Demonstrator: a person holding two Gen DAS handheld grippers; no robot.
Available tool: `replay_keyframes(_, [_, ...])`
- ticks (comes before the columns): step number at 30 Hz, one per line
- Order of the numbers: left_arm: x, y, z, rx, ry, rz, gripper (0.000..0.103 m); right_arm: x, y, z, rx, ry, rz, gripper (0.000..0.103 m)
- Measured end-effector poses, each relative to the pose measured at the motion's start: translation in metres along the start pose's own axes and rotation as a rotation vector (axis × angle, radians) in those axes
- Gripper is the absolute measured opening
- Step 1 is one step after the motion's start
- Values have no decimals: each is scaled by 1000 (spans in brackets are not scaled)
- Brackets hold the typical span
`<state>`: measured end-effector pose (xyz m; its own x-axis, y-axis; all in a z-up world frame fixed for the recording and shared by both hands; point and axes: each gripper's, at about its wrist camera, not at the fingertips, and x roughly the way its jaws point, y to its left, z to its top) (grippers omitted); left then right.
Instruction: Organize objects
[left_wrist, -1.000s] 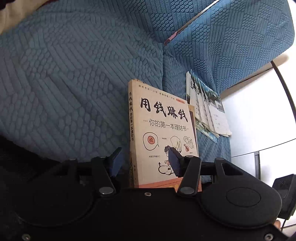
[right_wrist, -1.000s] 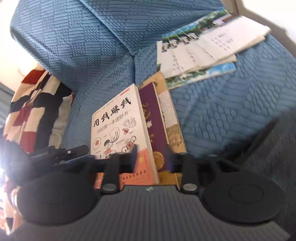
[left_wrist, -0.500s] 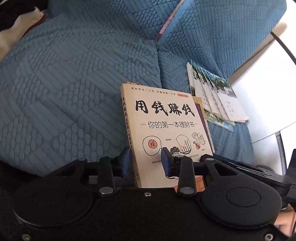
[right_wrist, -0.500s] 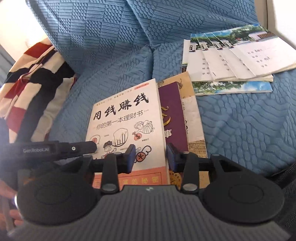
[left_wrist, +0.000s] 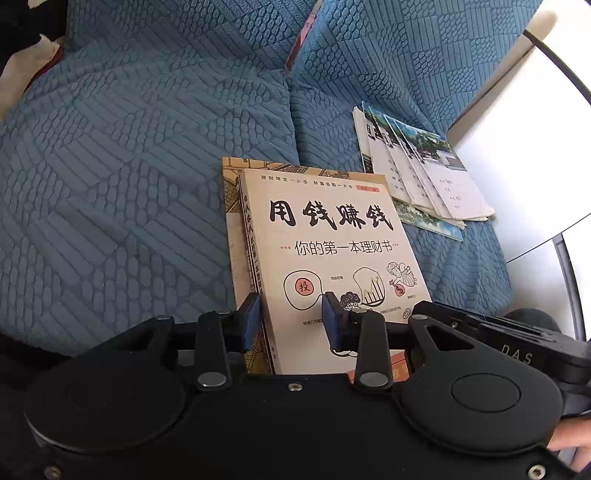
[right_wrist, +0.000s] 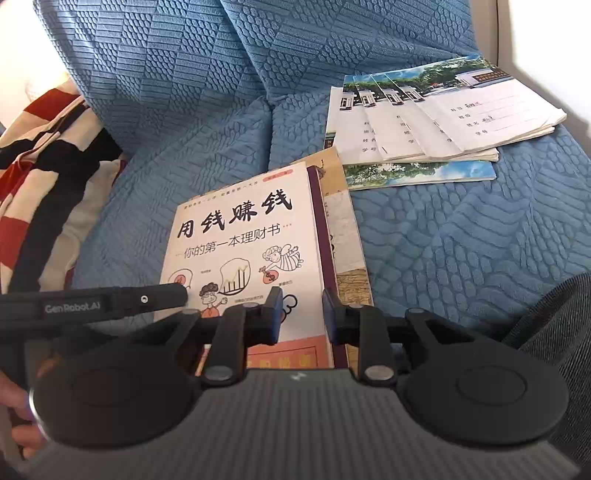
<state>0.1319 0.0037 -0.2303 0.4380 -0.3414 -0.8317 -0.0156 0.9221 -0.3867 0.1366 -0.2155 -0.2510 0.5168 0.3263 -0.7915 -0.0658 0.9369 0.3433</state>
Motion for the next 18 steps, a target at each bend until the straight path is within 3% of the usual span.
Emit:
replay_keyframes(9, [-9, 7, 0, 3, 2, -30, 32, -4, -4, 4, 38, -11, 16, 26])
replay_keyframes(18, [-58, 24, -6, 9, -31, 56, 33, -32, 4, 8, 11, -55, 16, 26])
